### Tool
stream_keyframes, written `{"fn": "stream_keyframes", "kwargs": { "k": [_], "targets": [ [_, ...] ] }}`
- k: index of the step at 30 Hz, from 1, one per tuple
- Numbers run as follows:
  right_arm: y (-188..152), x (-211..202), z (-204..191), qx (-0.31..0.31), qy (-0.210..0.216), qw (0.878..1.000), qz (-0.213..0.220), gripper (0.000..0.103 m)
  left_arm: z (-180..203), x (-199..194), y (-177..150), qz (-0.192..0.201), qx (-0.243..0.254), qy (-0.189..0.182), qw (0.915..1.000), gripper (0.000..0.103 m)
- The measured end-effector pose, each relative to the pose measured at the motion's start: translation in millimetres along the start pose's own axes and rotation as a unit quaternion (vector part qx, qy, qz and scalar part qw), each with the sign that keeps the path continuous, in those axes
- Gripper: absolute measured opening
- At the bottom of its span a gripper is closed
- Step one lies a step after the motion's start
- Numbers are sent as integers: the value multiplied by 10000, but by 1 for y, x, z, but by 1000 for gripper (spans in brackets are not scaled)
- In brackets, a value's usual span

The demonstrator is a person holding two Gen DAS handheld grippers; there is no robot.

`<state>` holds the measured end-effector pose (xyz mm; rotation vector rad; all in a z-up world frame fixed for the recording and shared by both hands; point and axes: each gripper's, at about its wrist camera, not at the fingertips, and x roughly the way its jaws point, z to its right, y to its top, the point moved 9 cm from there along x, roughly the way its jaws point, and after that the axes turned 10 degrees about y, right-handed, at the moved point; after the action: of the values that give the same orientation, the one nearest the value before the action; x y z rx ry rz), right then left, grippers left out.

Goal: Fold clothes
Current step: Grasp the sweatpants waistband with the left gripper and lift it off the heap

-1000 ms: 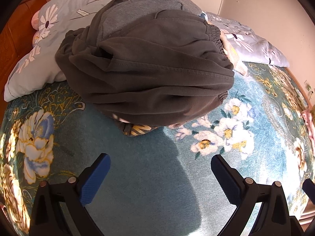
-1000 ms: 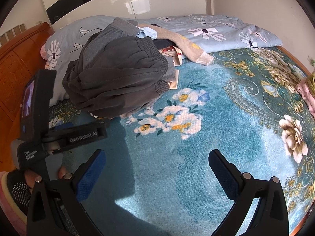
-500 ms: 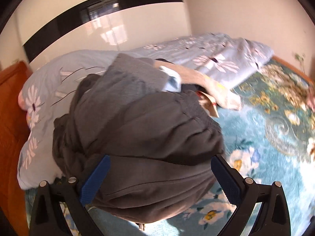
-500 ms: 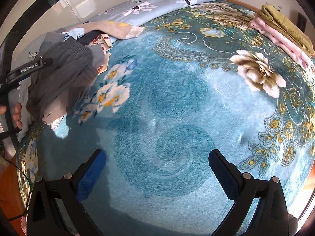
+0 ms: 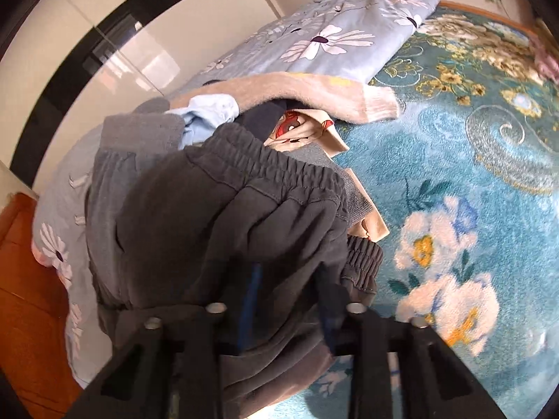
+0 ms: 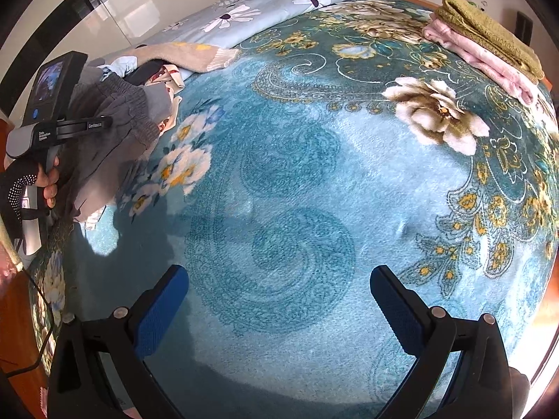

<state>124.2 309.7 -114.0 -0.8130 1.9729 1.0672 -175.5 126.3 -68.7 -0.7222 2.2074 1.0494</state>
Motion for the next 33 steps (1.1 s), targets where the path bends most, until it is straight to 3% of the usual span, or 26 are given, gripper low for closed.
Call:
{"fn": "stream_keyframes", "kwargs": {
  "k": [2, 6, 9, 11, 13, 16, 19, 22, 24, 25, 26, 27, 29, 32, 33],
  "targets": [
    [0, -3, 2, 20, 10, 10000, 47, 103, -15, -13, 5, 133, -306, -78, 9994, 8],
    [-1, -7, 9, 177, 74, 9998, 97, 103, -49, -72, 25, 599, -873, -664, 9922, 6],
    [-3, -9, 15, 322, 139, 9993, 107, 103, -72, -124, 41, 980, -1163, -1167, 9815, 6],
    [-2, -12, 18, 391, 154, 9990, 159, 103, -74, -164, 57, 1448, -1038, -1443, 9734, 6],
    [-2, -16, 22, 458, 163, 9986, 218, 103, -71, -199, 75, 1767, -1061, -1863, 9606, 6],
    [0, -24, 33, 608, 99, 9976, 330, 103, -60, -251, 102, 2162, -1212, -2653, 9318, 5],
    [1, -33, 49, 798, -28, 9957, 460, 103, -38, -317, 126, 2762, -992, -3413, 8930, 5],
    [0, -43, 68, 1069, -164, 9923, 595, 103, -21, -385, 147, 3336, -739, -4025, 8493, 5],
    [-2, -50, 82, 1272, -262, 9892, 685, 103, -21, -419, 159, 3499, -845, -4626, 8102, 5],
    [-3, -53, 88, 1341, -312, 9878, 727, 103, -21, -431, 163, 3564, -884, -4800, 7967, 5],
    [-4, -57, 93, 1403, -361, 9865, 768, 103, -21, -438, 167, 3666, -909, -4802, 7917, 6],
    [-5, -60, 99, 1475, -405, 9849, 808, 103, -19, -440, 170, 3740, -904, -4705, 7941, 6],
    [-8, -66, 110, 1634, -493, 9813, 887, 103, -8, -429, 171, 3578, -867, -4595, 8083, 6],
    [-13, -70, 124, 1871, -566, 9762, 936, 103, 16, -377, 161, 3014, -852, -4354, 8440, 6],
    [-15, -71, 128, 1947, -582, 9746, 938, 103, 23, -353, 152, 2790, -872, -4192, 8596, 6]
  ]
}}
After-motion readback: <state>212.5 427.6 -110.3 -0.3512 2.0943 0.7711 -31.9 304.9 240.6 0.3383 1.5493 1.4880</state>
